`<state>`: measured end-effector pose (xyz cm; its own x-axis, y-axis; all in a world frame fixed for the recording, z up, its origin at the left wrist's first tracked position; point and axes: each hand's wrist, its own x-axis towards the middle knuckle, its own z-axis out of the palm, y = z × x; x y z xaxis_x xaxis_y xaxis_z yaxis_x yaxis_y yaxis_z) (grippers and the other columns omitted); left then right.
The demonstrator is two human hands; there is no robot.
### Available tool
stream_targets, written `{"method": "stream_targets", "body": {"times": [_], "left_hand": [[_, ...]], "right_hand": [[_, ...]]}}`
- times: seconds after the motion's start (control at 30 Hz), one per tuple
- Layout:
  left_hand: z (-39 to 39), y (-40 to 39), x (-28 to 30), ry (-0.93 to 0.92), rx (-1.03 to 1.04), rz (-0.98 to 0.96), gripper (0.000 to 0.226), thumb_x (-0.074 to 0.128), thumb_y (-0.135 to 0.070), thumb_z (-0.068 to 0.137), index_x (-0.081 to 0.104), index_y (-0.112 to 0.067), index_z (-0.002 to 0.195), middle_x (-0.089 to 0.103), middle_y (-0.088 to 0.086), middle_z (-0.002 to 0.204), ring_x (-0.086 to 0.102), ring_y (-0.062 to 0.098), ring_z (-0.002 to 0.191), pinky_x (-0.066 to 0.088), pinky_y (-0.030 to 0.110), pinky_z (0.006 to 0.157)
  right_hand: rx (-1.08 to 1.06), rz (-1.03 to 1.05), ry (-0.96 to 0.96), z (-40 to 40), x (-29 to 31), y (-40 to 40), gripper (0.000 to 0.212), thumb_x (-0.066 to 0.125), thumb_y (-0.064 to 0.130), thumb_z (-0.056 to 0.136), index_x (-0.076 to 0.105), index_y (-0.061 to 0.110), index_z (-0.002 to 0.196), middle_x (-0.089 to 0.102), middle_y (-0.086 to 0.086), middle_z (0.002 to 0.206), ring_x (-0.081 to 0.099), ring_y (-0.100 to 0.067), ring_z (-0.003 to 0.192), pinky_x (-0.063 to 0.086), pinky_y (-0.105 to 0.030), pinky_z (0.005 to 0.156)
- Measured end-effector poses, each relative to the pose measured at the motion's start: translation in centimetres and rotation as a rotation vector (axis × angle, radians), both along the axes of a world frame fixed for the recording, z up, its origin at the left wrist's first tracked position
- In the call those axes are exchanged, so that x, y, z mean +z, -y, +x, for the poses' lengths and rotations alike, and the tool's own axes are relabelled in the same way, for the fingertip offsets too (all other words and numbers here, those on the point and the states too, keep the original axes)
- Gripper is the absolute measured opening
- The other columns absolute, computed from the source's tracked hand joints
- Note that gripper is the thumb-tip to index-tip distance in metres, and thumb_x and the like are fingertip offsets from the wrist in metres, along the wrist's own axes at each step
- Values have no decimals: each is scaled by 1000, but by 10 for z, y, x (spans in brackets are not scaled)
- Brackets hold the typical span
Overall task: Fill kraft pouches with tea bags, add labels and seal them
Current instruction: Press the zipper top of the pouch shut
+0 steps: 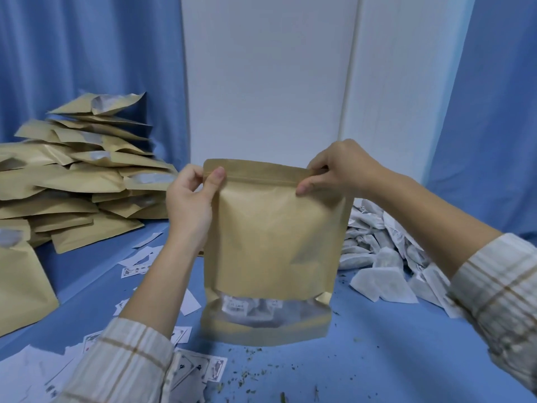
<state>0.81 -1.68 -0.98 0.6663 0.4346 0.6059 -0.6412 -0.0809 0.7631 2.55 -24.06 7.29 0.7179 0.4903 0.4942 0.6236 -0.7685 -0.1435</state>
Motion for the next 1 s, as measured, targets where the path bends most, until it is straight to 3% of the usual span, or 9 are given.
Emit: {"method": "stream_targets", "body": {"times": [0.1,0.27,0.37,0.47,0.53,0.6,0.73,0.83,1.0], "left_hand": [[2,-4,-2,11,1,-41,31,65,-21,86,43,-19,65,45,-1,65,40,9,63,33,20,61],[3,-11,-1,15,-15,-32,32,66,-22,85,42,-20,64,44,6,69,39,16,70,31,30,65],[4,-17,-1,17,-18,-47,27,66,-22,86,46,-20,67,49,9,74,42,18,74,34,32,68],[3,-19,-4,28,-28,-57,27,64,-21,87,46,-20,67,48,3,70,42,17,71,34,31,67],[2,-13,-4,44,-42,-61,27,62,-20,89,45,-21,67,48,-7,65,42,10,66,34,25,65],[-1,-4,-1,51,-37,-22,30,62,-21,88,43,-21,66,43,-17,57,38,0,57,32,14,58],[-7,10,5,28,-78,-26,23,64,-26,87,50,-21,70,53,-7,64,44,8,60,36,17,57],[-12,11,3,11,-106,-59,25,64,-26,87,47,-20,70,50,11,71,39,18,66,30,27,57],[-14,16,4,-9,-127,-52,27,64,-25,87,46,-19,68,50,14,74,39,19,68,30,30,59]], "right_hand": [[-15,55,-13,3,-3,9,54,78,44,64,49,-1,55,33,-15,57,27,-11,58,20,-19,50],[-43,90,-37,8,-4,25,63,75,52,57,49,-5,59,35,-11,60,26,-17,60,18,-20,46],[-75,114,-94,11,-2,34,45,77,53,54,65,9,58,50,-2,53,39,-10,55,24,-18,47],[-76,82,-97,12,0,35,36,79,47,57,61,16,51,51,2,51,42,-12,56,28,-13,45],[-45,-12,-82,9,3,24,33,78,46,63,67,16,72,60,0,67,50,-16,68,34,-6,54],[20,-21,-102,4,6,4,33,76,49,64,70,31,91,66,15,78,56,2,74,35,1,63],[109,33,0,3,8,-42,17,75,39,71,71,24,77,57,17,60,52,-2,62,36,-7,56],[96,-25,43,5,9,-51,21,73,35,76,71,13,77,51,11,55,46,-7,56,35,-17,55],[121,-51,34,4,2,-59,41,70,40,78,50,10,58,34,1,51,31,-14,53,23,-25,50]]}}
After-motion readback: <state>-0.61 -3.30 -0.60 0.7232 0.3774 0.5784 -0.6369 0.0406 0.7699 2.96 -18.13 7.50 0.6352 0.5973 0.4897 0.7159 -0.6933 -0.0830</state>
